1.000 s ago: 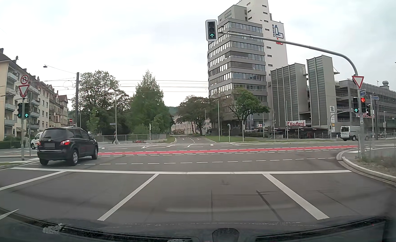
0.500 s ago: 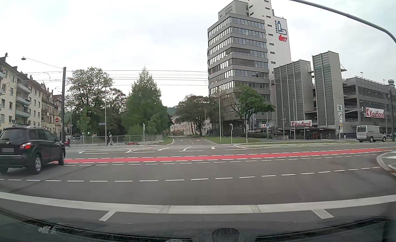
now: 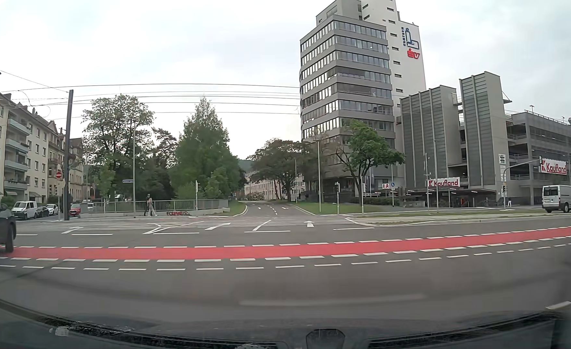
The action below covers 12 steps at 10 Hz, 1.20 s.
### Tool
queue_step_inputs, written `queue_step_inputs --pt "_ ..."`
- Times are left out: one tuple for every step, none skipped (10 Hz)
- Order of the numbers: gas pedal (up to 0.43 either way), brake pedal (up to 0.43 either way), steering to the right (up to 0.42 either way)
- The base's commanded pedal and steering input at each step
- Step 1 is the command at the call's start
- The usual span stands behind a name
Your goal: Follow the waypoints while adhering to traffic rules and regulations
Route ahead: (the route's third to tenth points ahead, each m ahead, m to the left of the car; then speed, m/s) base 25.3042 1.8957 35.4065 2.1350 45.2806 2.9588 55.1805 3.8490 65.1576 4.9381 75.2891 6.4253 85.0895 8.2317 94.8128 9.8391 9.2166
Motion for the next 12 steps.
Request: queue_step_inputs --pt "0.13 0.0 0.001" --pt "0.13 0.0 0.001" --pt "0.13 0.0 0.001" --pt "0.13 0.0 0.001" --pt "0.13 0.0 0.001" --pt "0.13 0.0 0.001" --pt "0.13 0.0 0.001" --pt "0.13 0.0 0.001" --pt "0.13 0.0 0.0" --pt "0.13 0.0 0.0" --pt "0.13 0.0 0.0" --pt "0.13 0.0 0.0"
